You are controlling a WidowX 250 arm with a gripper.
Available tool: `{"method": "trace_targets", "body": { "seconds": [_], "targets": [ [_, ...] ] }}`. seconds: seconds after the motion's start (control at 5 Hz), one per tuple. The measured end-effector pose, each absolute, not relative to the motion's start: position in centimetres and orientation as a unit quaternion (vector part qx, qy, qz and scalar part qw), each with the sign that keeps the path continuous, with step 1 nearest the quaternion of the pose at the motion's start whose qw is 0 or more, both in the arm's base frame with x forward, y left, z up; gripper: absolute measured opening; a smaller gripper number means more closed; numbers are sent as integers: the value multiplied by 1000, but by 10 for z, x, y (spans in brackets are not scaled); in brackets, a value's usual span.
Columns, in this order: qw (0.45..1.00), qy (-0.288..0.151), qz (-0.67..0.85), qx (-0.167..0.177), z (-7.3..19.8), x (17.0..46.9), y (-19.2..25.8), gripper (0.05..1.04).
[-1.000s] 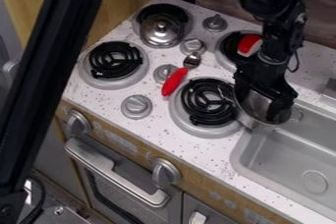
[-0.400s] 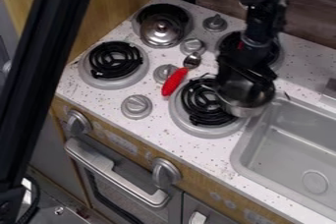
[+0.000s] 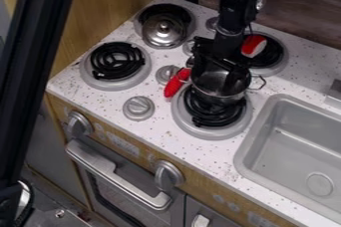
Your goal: Move the silver pot to the bottom left burner
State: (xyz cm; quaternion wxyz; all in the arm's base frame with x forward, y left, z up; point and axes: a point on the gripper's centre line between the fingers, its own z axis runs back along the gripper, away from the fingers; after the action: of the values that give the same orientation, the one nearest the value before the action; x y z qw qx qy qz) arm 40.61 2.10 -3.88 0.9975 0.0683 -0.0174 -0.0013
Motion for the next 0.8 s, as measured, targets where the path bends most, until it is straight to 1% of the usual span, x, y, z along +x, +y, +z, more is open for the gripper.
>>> {"method": "trace_targets", "body": {
  "seconds": [0.2,0.4,0.6,0.8],
  "targets": [
    [998,-10,-3,60,-42,402,19,996],
    [998,-39,-13,49,-23,410,9,996],
    [994,-89,-24,51,4,428,2,996],
    [990,-127,-35,56,29,439,-5,996]
  ]
}}
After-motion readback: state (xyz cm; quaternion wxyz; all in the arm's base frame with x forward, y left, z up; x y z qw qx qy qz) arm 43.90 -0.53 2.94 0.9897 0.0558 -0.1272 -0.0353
